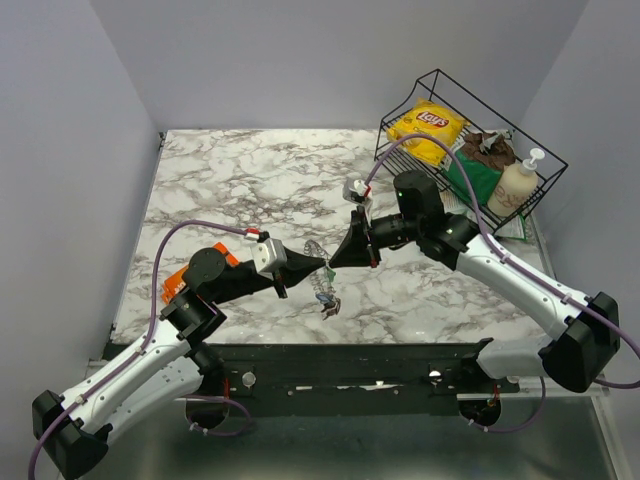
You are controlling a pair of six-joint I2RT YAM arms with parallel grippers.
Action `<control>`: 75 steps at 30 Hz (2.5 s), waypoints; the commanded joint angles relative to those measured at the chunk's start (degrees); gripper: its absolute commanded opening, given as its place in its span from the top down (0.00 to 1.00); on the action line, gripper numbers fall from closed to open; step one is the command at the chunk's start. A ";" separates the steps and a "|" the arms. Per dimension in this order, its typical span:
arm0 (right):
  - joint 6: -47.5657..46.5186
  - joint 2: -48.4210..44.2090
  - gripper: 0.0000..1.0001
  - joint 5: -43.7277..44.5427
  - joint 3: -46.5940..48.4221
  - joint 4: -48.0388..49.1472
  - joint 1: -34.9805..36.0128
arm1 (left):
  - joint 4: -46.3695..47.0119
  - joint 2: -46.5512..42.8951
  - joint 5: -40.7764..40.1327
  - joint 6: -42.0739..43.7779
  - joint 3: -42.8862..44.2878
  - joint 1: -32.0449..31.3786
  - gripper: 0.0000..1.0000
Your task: Put the keys on the keyring
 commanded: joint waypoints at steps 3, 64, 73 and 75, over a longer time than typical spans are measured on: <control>-0.44 0.85 0.99 -0.93 -0.73 -1.28 0.37 | 5.00 -1.41 0.28 -0.31 2.09 -0.23 1.00; 4.83 -9.88 0.48 -6.03 -10.75 27.64 3.01 | 7.46 -1.33 4.85 -3.56 1.56 -0.23 1.00; 3.78 -9.52 0.69 -5.06 -12.33 27.37 3.01 | 7.55 -1.94 4.59 -3.65 1.83 -0.23 1.00; 3.52 -9.52 0.69 -4.71 -12.42 26.85 3.01 | 7.46 -2.03 4.59 -3.74 1.92 -0.23 1.00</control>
